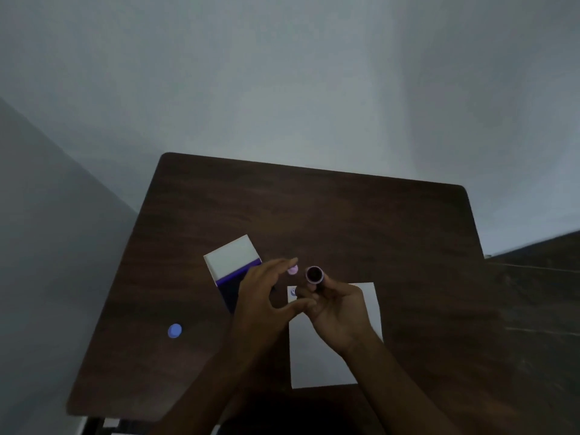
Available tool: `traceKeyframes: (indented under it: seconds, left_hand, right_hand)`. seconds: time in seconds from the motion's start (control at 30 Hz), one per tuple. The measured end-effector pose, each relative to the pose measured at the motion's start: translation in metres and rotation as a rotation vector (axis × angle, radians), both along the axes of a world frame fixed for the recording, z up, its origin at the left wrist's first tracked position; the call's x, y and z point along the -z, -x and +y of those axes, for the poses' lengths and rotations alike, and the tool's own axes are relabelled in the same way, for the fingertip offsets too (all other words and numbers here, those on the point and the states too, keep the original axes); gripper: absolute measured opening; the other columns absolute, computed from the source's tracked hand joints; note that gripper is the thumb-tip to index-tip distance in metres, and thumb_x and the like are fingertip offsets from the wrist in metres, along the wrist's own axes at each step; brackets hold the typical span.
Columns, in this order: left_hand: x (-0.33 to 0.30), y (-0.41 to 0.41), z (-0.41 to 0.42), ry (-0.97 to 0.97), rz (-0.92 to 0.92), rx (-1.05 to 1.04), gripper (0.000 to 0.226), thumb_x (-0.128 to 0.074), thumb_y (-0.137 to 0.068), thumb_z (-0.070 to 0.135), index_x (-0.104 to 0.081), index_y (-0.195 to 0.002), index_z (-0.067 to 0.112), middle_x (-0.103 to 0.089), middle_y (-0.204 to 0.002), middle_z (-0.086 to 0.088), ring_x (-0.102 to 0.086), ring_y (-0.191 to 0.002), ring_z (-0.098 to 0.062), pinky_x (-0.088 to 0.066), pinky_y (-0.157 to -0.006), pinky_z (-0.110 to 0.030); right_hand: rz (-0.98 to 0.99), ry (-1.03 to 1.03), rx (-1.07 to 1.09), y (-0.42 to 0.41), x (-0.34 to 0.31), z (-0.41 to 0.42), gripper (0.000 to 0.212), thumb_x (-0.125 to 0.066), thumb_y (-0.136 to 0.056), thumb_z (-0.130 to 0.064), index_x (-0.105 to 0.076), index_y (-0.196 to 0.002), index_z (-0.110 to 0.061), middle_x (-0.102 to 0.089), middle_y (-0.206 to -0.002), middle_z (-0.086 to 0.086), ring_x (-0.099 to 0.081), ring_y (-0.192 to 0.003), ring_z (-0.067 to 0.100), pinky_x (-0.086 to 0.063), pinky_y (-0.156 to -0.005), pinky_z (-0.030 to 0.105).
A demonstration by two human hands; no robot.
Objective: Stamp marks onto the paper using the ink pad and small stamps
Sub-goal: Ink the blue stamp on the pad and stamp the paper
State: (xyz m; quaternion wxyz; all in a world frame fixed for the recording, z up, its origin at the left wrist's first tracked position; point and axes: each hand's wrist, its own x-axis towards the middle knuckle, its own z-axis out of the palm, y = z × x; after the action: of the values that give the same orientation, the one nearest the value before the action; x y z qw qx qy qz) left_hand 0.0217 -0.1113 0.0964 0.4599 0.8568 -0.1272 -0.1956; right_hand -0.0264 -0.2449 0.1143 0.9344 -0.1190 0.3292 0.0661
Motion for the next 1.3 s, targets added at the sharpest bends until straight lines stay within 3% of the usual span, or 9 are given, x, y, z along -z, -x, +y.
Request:
traceKeyframes:
  seconds: [0.13, 0.27, 0.43, 0.53, 0.67, 0.9, 1.07, 1.2, 1.3]
  left_hand:
    - [-0.002, 0.002, -0.009, -0.069, 0.128, 0.043, 0.061, -0.075, -0.076, 0.013, -0.046, -0.13, 0.006, -0.045, -0.138, -0.006, -0.042, -0.124, -0.014, -0.023, -0.1, -0.015]
    - [-0.011, -0.001, -0.018, -0.088, 0.128, 0.099, 0.057, -0.073, -0.079, 0.025, -0.051, -0.129, 0.01, -0.05, -0.136, -0.005, -0.043, -0.12, -0.008, -0.028, -0.101, -0.018]
    - [-0.013, -0.002, -0.027, -0.149, 0.172, 0.121, 0.059, -0.069, -0.083, 0.026, -0.045, -0.135, 0.01, -0.044, -0.144, -0.006, -0.038, -0.133, -0.018, -0.02, -0.111, -0.024]
    - [-0.018, -0.003, -0.029, -0.165, 0.149, 0.137, 0.06, -0.069, -0.082, 0.026, -0.046, -0.135, 0.01, -0.044, -0.144, -0.008, -0.039, -0.133, -0.019, -0.019, -0.111, -0.023]
    - [-0.018, -0.001, -0.032, -0.127, 0.151, 0.104, 0.058, -0.074, -0.079, 0.027, -0.053, -0.13, 0.009, -0.052, -0.137, -0.007, -0.046, -0.127, -0.019, -0.03, -0.112, -0.032]
    - [0.024, 0.002, -0.017, -0.253, 0.215, 0.106, 0.045, -0.065, -0.085, 0.04, -0.054, -0.126, 0.023, -0.052, -0.135, 0.003, -0.048, -0.119, -0.011, -0.037, -0.1, -0.027]
    - [0.058, 0.007, -0.013, -0.4, 0.15, 0.221, 0.043, -0.059, -0.088, 0.041, -0.052, -0.13, 0.032, -0.049, -0.138, 0.007, -0.046, -0.124, -0.009, -0.036, -0.105, -0.028]
    - [0.074, 0.004, -0.022, -0.446, 0.234, 0.234, 0.055, -0.058, -0.088, 0.045, -0.042, -0.137, 0.028, -0.044, -0.142, 0.002, -0.044, -0.127, -0.013, -0.034, -0.109, -0.032]
    - [0.075, 0.0, -0.03, -0.408, 0.191, 0.253, 0.051, -0.06, -0.088, 0.041, -0.044, -0.135, 0.028, -0.046, -0.138, -0.004, -0.044, -0.126, -0.021, -0.036, -0.106, -0.035]
  right_hand:
    - [0.007, -0.089, 0.064, 0.005, 0.0, -0.003, 0.032, -0.038, -0.097, -0.012, -0.059, -0.113, 0.006, -0.066, -0.105, 0.024, -0.069, -0.072, 0.029, -0.053, -0.053, 0.028]
    - [0.021, -0.1, 0.107, 0.008, -0.001, -0.005, 0.032, -0.041, -0.094, -0.011, -0.063, -0.108, 0.008, -0.065, -0.109, 0.028, -0.069, -0.077, 0.034, -0.056, -0.051, 0.028]
    - [-0.017, -0.141, 0.138, 0.008, -0.005, -0.008, 0.028, -0.053, -0.083, -0.008, -0.069, -0.099, 0.01, -0.067, -0.105, 0.027, -0.07, -0.079, 0.035, -0.057, -0.053, 0.027]
    - [-0.01, -0.152, 0.135, 0.007, -0.001, -0.012, 0.03, -0.048, -0.088, -0.009, -0.067, -0.101, 0.01, -0.068, -0.105, 0.027, -0.07, -0.081, 0.034, -0.057, -0.054, 0.026]
    - [-0.015, -0.118, 0.122, 0.009, 0.006, -0.016, 0.028, -0.067, -0.074, -0.004, -0.069, -0.1, 0.008, -0.067, -0.103, 0.025, -0.063, -0.084, 0.029, -0.058, -0.059, 0.027]
    - [0.3, 0.193, 0.058, 0.025, 0.039, -0.044, 0.028, -0.061, -0.084, -0.007, -0.067, -0.109, 0.004, -0.064, -0.086, 0.016, -0.057, -0.07, 0.018, -0.05, -0.067, 0.029]
    - [0.49, 0.835, -0.205, 0.024, 0.066, -0.044, 0.019, -0.067, -0.085, -0.018, -0.073, -0.094, -0.003, -0.066, -0.076, 0.011, -0.054, -0.066, 0.021, -0.047, -0.061, 0.029]
    - [0.594, 1.399, -0.587, 0.013, 0.09, -0.037, 0.034, -0.068, -0.083, -0.034, -0.067, -0.108, -0.012, -0.069, -0.1, 0.002, -0.062, -0.086, 0.015, -0.048, -0.083, 0.028]
    - [0.541, 1.515, -0.83, 0.006, 0.102, -0.034, 0.039, -0.063, -0.088, -0.032, -0.058, -0.12, -0.011, -0.062, -0.121, 0.008, -0.055, -0.111, 0.02, -0.037, -0.099, 0.027]
